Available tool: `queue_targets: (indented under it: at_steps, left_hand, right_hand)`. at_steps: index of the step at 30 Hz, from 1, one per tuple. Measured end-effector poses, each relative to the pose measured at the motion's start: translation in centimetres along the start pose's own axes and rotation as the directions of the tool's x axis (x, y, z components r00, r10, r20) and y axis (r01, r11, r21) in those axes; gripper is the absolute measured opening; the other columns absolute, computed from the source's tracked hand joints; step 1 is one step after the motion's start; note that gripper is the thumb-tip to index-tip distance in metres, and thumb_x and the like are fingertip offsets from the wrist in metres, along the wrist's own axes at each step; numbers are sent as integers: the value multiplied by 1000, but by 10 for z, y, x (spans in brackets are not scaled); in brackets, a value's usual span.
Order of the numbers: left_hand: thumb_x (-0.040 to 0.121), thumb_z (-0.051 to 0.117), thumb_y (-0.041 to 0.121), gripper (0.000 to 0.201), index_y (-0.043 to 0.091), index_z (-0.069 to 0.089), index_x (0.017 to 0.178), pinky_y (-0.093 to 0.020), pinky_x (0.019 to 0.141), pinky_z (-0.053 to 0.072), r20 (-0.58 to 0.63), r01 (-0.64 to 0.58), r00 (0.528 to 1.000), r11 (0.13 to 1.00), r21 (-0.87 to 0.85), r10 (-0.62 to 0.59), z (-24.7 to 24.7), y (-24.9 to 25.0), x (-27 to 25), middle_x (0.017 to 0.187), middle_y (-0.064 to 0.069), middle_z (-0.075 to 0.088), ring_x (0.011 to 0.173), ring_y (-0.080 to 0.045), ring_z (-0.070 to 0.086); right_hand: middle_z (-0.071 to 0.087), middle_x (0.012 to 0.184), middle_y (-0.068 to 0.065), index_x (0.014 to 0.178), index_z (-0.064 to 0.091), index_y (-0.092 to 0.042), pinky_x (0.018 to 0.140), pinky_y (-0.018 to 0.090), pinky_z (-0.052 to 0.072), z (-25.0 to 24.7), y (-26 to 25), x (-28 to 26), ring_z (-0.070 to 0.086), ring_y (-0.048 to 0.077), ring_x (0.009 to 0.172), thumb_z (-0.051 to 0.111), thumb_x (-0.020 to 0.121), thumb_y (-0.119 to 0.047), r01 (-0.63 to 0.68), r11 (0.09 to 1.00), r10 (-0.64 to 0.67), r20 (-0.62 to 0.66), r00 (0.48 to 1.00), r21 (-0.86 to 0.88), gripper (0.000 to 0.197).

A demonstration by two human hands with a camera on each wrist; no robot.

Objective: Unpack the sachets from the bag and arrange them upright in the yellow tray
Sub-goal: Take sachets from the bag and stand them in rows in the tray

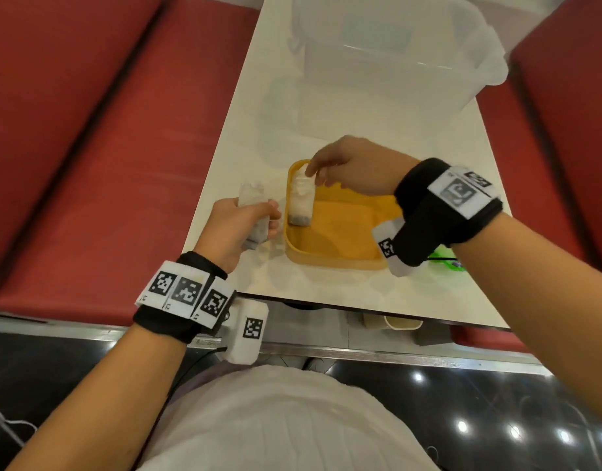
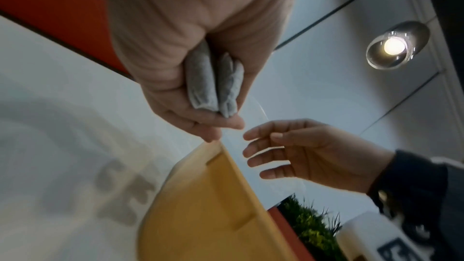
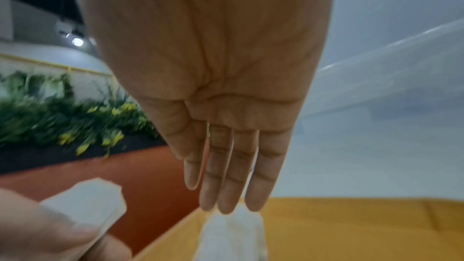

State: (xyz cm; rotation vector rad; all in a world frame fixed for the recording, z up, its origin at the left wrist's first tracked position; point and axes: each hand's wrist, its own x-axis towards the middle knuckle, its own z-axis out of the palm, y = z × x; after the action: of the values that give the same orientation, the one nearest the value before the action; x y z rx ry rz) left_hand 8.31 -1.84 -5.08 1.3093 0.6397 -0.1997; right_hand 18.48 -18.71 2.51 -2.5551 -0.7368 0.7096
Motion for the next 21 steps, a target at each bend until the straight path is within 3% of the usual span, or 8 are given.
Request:
queue_targets:
  at_steps: [3, 6, 9, 12, 14, 18, 20, 21]
  left_hand:
    - [90, 64, 16, 20, -1, 66, 102, -18, 61, 57, 65, 60, 997, 976, -208, -48, 0, 18, 1, 91, -12, 70, 67, -13, 69]
    - [97, 52, 17, 25, -4, 62, 106, -19, 59, 57, 216, 181, 972, 894, -411, -97, 9, 35, -5, 89, -13, 70, 69, -16, 70]
    - [101, 45, 21, 31, -4, 61, 112, -22, 62, 58, 334, 230, 939, 876, -424, -85, 25, 42, -9, 98, -15, 70, 76, -19, 71]
    - [102, 40, 34, 42, 8, 72, 98, -22, 68, 39, 414, 174, 910, 939, -295, -38, 38, 38, -7, 91, -6, 73, 77, -11, 60]
    - [102, 36, 41, 50, 15, 78, 92, -26, 70, 30, 471, 156, 882, 948, -277, -7, 46, 36, -7, 87, -4, 72, 84, -11, 51]
    - [103, 30, 42, 53, 3, 53, 130, -25, 82, 54, 530, 189, 848, 936, -298, -3, 59, 41, -17, 105, -8, 71, 91, -14, 71]
    - [104, 29, 36, 52, -2, 51, 131, -27, 90, 52, 605, 196, 796, 940, -280, 14, 61, 43, -23, 115, -14, 69, 98, -19, 70]
    - [104, 30, 29, 45, -3, 53, 128, -27, 82, 55, 629, 206, 777, 934, -291, 25, 62, 43, -25, 115, -16, 68, 95, -20, 70]
  right_hand:
    - [70, 99, 3, 109, 67, -13, 78, 25, 53, -15, -2, -21, 65, 15, 93, 48, 95, -9, 58, 969, -10, -199, 980, 239, 25]
    - [71, 91, 3, 101, 70, -12, 70, 30, 57, -9, -12, -40, 67, 17, 86, 53, 93, -10, 163, 916, 4, -414, 910, 367, 19]
    - [67, 75, -3, 87, 71, -11, 55, 26, 48, 15, -27, -54, 61, 11, 68, 64, 88, -18, 215, 887, 46, -542, 839, 409, 11]
    - [65, 75, -5, 89, 70, -15, 58, 16, 41, 42, -32, -60, 54, 4, 64, 73, 82, -30, 177, 884, 118, -574, 810, 432, 16]
    - [63, 79, -4, 95, 67, -17, 61, 17, 43, 55, -31, -61, 54, 5, 68, 76, 77, -31, 138, 889, 168, -592, 788, 437, 24]
    - [56, 78, -11, 96, 60, -17, 60, 33, 54, 64, -25, -61, 61, 14, 70, 79, 73, -23, 106, 833, 281, -581, 764, 542, 31]
    - [61, 83, -1, 100, 60, -10, 58, 36, 57, 61, -17, -63, 64, 19, 69, 78, 75, -14, 113, 755, 348, -541, 765, 646, 31]
    - [62, 84, 3, 101, 60, -7, 55, 34, 57, 59, -14, -64, 64, 19, 68, 77, 76, -8, 135, 697, 376, -519, 768, 705, 31]
